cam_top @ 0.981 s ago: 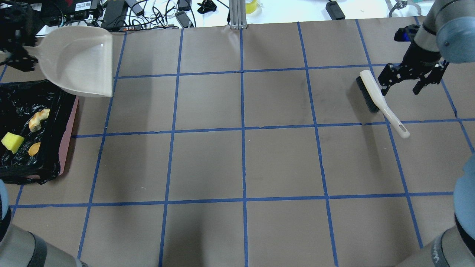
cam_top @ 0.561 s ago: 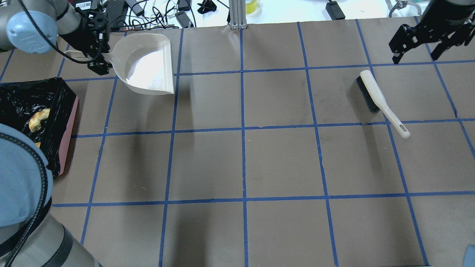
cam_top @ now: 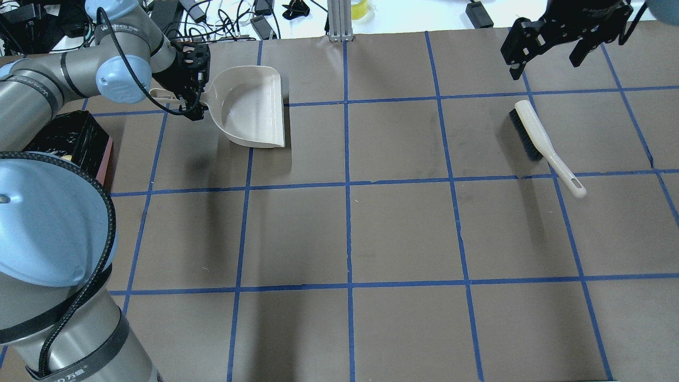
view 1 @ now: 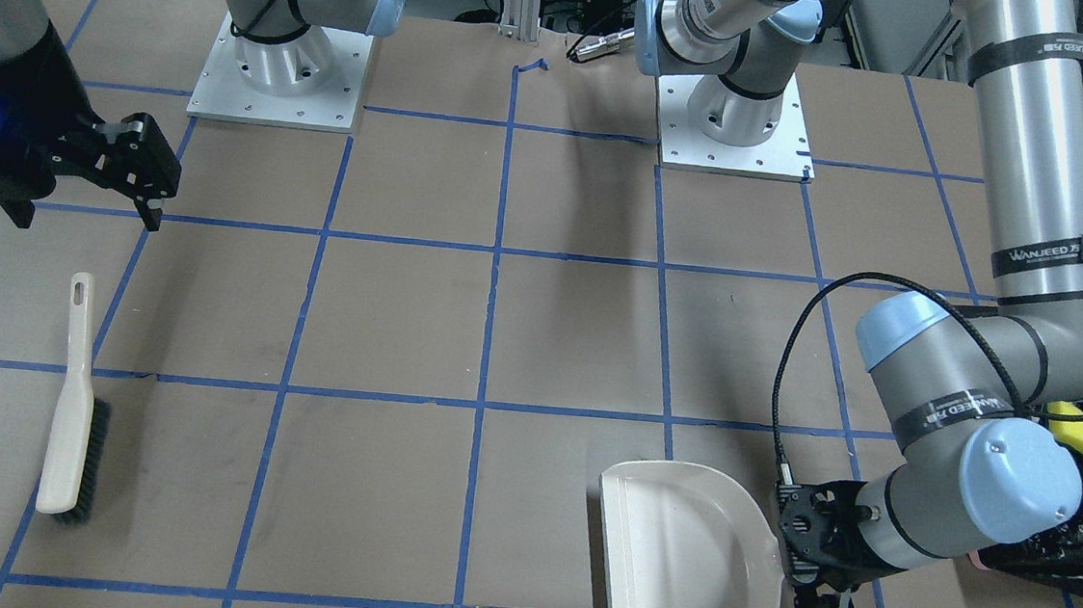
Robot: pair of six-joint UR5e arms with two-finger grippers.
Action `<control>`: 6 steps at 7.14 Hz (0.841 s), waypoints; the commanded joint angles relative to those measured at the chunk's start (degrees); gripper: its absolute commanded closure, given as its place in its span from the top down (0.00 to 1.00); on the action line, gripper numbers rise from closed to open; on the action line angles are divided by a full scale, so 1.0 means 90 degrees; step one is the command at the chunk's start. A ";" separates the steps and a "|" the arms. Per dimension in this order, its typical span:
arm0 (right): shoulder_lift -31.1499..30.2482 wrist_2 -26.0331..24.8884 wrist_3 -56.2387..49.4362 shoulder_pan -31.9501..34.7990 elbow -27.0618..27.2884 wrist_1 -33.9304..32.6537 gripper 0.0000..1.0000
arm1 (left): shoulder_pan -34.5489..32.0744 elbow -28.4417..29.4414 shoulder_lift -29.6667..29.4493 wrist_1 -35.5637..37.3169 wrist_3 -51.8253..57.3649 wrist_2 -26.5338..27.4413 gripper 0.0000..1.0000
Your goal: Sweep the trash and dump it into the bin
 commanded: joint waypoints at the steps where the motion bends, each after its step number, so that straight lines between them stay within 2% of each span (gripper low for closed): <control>1: -0.0205 0.0022 0.0190 0.0184 0.0070 0.0224 1.00 | -0.0036 -0.0581 0.0032 0.0709 0.0598 -0.0025 0.00; 2: -0.0215 0.0023 0.0190 0.0340 0.0109 0.0234 1.00 | -0.0036 -0.0777 0.0080 0.0964 0.0670 0.0004 0.00; 5: -0.0224 0.0100 0.0180 0.0439 0.0391 0.0176 1.00 | -0.0027 -0.0847 0.0149 0.0947 0.0719 0.0014 0.00; 6: -0.0225 0.0468 0.0267 0.0439 0.0422 0.0165 1.00 | -0.0027 -0.0915 0.0149 0.0966 0.0709 -0.0015 0.00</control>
